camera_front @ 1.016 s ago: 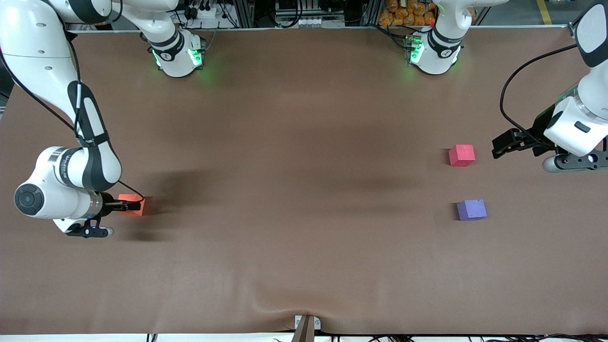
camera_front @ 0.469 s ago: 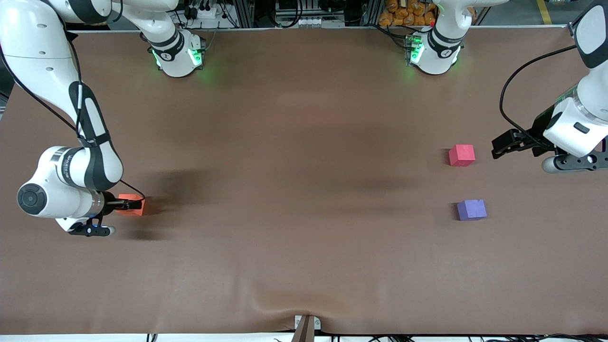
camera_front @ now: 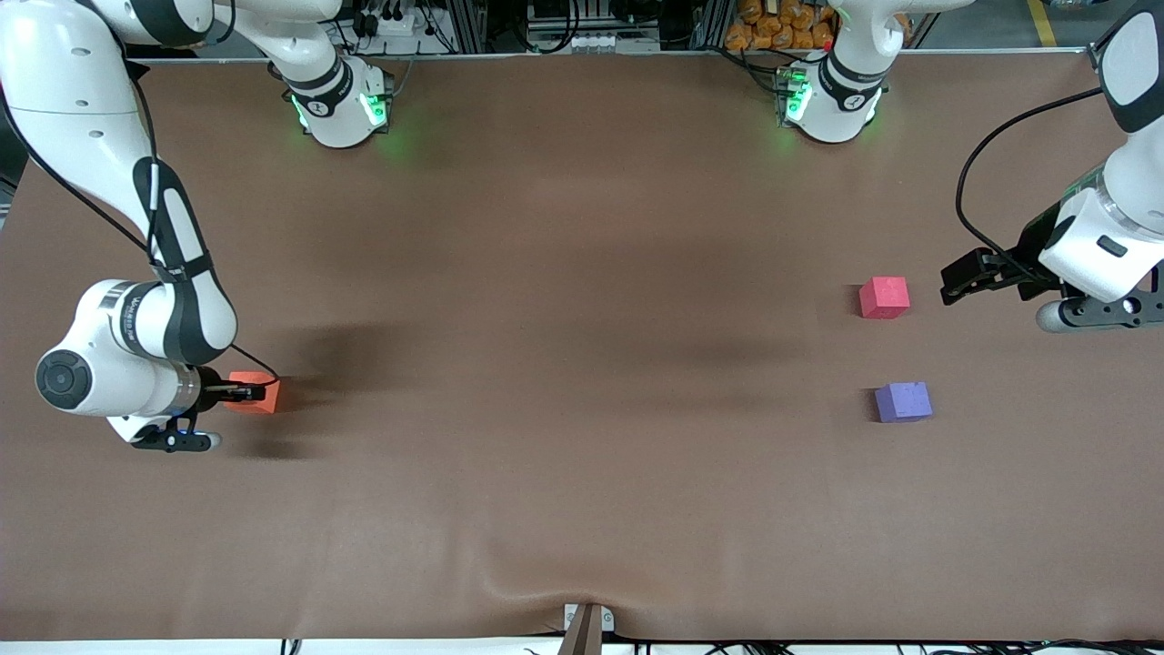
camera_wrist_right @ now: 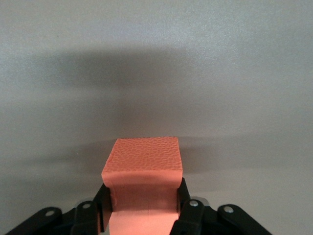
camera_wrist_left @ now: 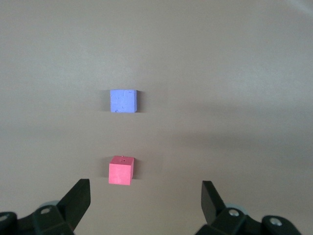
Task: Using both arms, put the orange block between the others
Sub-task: 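Close the right gripper on the orange cube, then carry the orange cube with the right gripper to the table middle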
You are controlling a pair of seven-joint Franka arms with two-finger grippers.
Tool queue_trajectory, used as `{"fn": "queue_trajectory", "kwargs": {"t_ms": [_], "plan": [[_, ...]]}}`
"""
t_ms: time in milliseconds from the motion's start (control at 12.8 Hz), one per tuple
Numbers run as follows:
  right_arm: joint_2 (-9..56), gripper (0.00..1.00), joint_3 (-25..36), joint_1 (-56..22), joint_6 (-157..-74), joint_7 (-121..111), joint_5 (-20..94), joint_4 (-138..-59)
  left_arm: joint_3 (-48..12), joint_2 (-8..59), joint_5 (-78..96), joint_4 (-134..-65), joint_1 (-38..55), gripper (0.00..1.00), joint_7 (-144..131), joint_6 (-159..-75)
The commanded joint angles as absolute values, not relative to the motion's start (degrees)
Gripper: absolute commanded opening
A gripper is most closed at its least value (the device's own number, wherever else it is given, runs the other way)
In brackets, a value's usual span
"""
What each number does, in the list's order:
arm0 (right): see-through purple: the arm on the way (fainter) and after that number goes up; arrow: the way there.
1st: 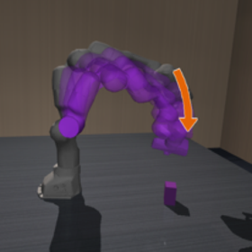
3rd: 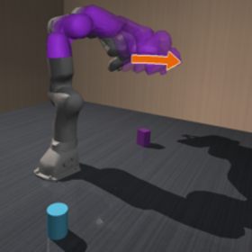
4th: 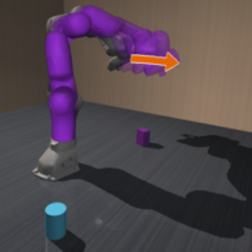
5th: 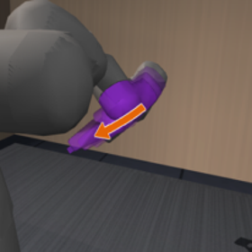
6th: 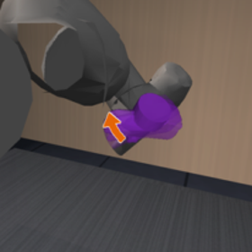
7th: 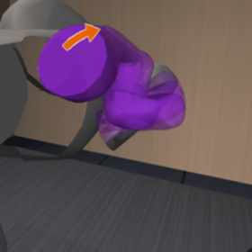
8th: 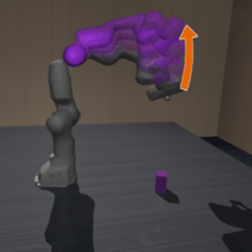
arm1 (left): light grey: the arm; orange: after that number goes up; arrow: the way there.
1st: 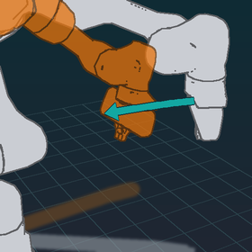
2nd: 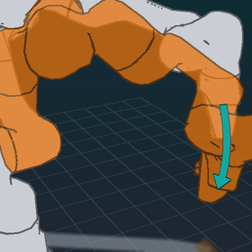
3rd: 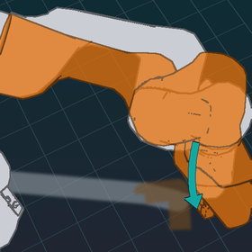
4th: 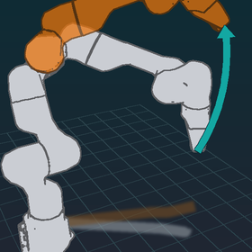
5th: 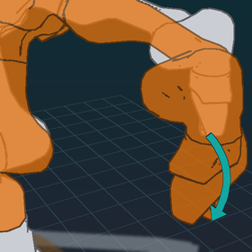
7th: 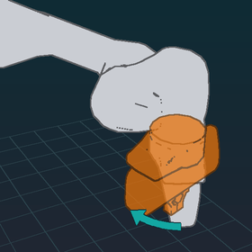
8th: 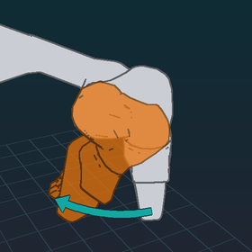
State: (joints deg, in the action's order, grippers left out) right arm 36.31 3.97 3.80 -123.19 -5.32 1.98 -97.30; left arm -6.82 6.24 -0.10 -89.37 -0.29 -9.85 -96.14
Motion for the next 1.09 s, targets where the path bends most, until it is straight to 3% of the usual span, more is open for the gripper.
{"fn": "queue_trajectory", "kwargs": {"t_ms": [0, 313, 625, 1016], "plan": [[36.2, 0.00, 3.7, 4.4, -124.0, -5.8, 1.1, -98.1, -6.9, 6.2, 0.9, -89.3, -0.8, 1.00, -8.0, -96.0], [34.5, 0.00, 3.7, 3.3, -119.6, -4.7, 1.2, -95.5, -6.9, 6.2, 0.9, -89.3, -0.8, 1.00, -7.9, -96.0], [34.6, 0.00, 3.4, -1.7, -98.0, 5.8, 2.6, -81.9, -6.9, 6.2, 1.0, -89.3, -0.8, 1.00, -7.9, -96.0], [34.4, 0.00, 3.3, -15.3, -96.5, 24.7, 12.6, -79.0, -6.9, 6.4, 1.0, -89.3, -0.8, 1.00, -7.9, -96.0]]}}
